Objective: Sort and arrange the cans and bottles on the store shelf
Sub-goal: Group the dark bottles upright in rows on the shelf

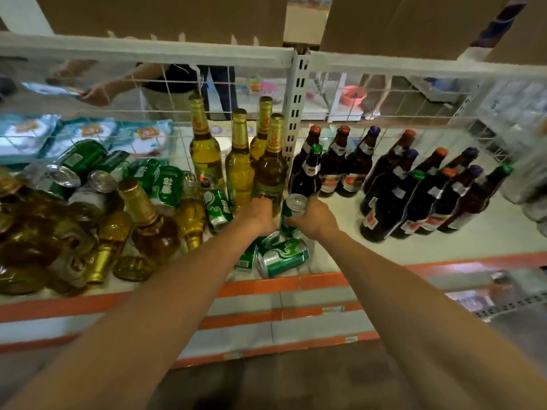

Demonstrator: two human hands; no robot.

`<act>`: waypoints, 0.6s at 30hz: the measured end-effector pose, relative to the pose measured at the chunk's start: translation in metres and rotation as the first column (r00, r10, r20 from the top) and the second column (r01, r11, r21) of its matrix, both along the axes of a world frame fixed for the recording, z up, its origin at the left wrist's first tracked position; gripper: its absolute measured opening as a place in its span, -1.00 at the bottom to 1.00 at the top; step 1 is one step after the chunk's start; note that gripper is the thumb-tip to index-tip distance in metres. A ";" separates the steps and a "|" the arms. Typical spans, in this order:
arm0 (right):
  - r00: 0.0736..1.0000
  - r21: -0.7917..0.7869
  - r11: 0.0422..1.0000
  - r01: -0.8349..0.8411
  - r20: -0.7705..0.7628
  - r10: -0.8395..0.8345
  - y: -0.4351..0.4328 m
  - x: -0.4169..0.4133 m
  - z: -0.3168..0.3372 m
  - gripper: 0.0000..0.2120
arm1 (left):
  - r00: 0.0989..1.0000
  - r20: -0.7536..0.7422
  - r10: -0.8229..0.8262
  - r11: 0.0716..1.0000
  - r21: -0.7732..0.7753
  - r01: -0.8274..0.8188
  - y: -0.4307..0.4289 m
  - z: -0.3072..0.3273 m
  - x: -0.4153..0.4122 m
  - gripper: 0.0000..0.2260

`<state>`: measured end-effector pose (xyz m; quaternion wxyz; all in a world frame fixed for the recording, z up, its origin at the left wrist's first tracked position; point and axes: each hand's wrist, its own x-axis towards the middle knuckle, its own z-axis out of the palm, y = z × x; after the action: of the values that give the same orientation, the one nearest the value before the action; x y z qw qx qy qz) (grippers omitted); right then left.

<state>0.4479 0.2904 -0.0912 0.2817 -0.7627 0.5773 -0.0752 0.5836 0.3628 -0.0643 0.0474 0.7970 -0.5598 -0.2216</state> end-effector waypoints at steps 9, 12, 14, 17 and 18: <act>0.973 -0.092 0.969 -0.228 0.009 0.230 0.000 -0.004 0.069 -0.33 | 0.995 0.019 0.093 0.991 -0.097 -0.091 0.024 0.075 0.009 -0.76; 0.944 -0.132 0.939 -0.316 0.055 0.326 0.009 0.012 0.109 -0.49 | 0.992 0.051 0.118 0.981 -0.163 -0.108 0.041 0.118 0.025 -0.78; 0.916 -0.166 0.912 -0.375 0.082 0.392 0.017 0.031 0.134 -0.60 | 0.984 0.096 0.149 0.968 -0.218 -0.126 0.056 0.149 0.043 -0.70; 0.880 -0.245 0.874 -0.420 0.125 0.458 0.034 0.067 0.171 -0.44 | 0.973 0.101 0.206 0.944 -0.284 -0.171 0.083 0.194 0.079 -0.64; 0.865 -0.271 0.858 -0.436 0.135 0.483 0.042 0.080 0.183 -0.42 | 0.970 0.096 0.225 0.936 -0.299 -0.188 0.093 0.207 0.092 -0.62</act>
<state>0.5279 0.3321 0.0920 0.2566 -0.8949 0.3340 -0.1475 0.6759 0.4557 0.1423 0.1494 0.8487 -0.5011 -0.0798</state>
